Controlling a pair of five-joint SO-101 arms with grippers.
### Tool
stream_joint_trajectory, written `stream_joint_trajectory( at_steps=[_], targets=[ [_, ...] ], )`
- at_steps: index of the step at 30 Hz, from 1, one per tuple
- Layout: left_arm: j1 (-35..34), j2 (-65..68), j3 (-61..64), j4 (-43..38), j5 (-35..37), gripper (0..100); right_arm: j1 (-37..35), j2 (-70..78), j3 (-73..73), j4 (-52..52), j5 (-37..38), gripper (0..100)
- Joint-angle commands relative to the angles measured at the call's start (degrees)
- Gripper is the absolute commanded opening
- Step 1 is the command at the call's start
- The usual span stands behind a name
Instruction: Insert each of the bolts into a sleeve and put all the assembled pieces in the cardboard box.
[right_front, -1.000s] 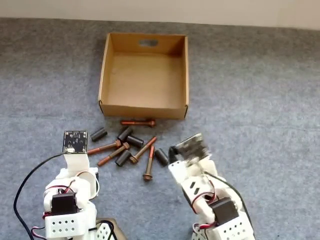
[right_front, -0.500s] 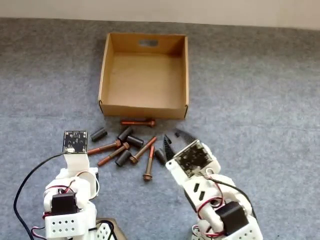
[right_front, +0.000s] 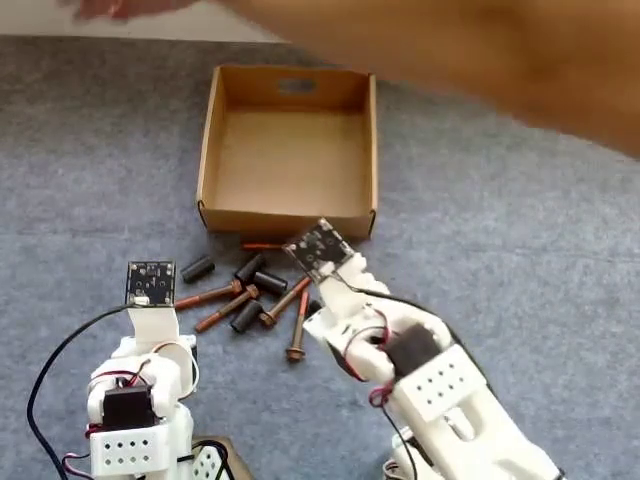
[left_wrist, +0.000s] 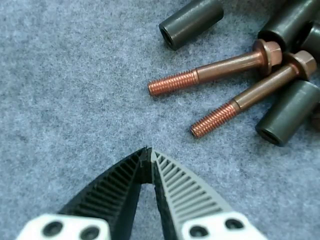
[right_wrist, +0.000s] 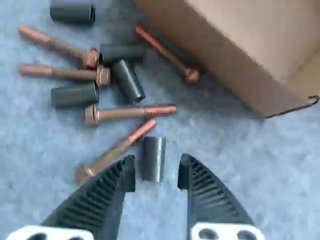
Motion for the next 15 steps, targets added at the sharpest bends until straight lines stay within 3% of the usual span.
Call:
stream_joint_trajectory(
  at_steps=[1, 15],
  targets=[
    [-0.31, 0.04, 1.01, 0.09, -0.18, 1, -0.22, 5.05, -2.95, -0.22, -0.79, 15.1],
    [-0.31, 0.04, 1.01, 0.09, -0.18, 1, -6.11, 22.20, -4.00, -7.78, -0.70, 15.1]
  ],
)
